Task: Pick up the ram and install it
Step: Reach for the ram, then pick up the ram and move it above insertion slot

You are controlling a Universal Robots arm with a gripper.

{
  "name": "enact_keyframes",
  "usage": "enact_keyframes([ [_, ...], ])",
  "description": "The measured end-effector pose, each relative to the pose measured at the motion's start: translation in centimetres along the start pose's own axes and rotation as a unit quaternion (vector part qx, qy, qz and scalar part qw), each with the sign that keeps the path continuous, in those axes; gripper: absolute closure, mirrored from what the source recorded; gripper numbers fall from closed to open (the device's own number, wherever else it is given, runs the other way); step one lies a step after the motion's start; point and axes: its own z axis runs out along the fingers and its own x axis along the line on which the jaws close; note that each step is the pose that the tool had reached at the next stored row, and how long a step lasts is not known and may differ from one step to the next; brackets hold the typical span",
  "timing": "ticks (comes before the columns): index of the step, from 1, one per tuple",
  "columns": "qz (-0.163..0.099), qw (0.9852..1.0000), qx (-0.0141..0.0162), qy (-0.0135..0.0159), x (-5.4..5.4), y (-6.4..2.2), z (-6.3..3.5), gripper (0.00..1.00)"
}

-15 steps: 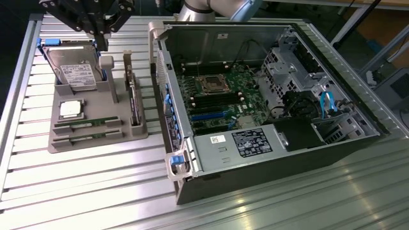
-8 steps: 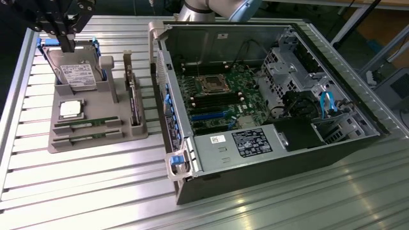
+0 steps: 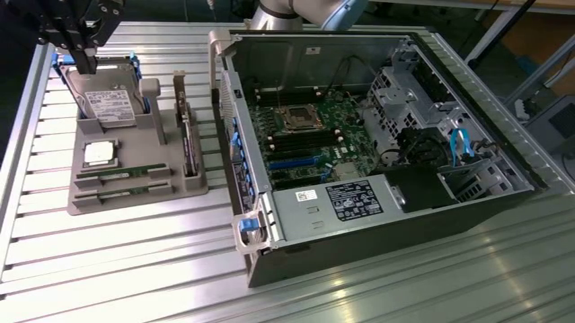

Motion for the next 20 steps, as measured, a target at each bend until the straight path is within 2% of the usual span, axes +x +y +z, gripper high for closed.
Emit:
enact_keyframes([
  [3,0.000,1.0000,0.0000,0.0001,0.0,-0.30,-0.02,0.90],
  [7,0.000,1.0000,0.0000,0.0002,0.0,-1.17,-0.05,0.90],
  [12,0.000,1.0000,0.0000,0.0002,-0.1,-1.65,-0.07,0.90],
  [20,0.000,1.0000,0.0000,0.0002,-0.1,-1.80,-0.08,0.90],
])
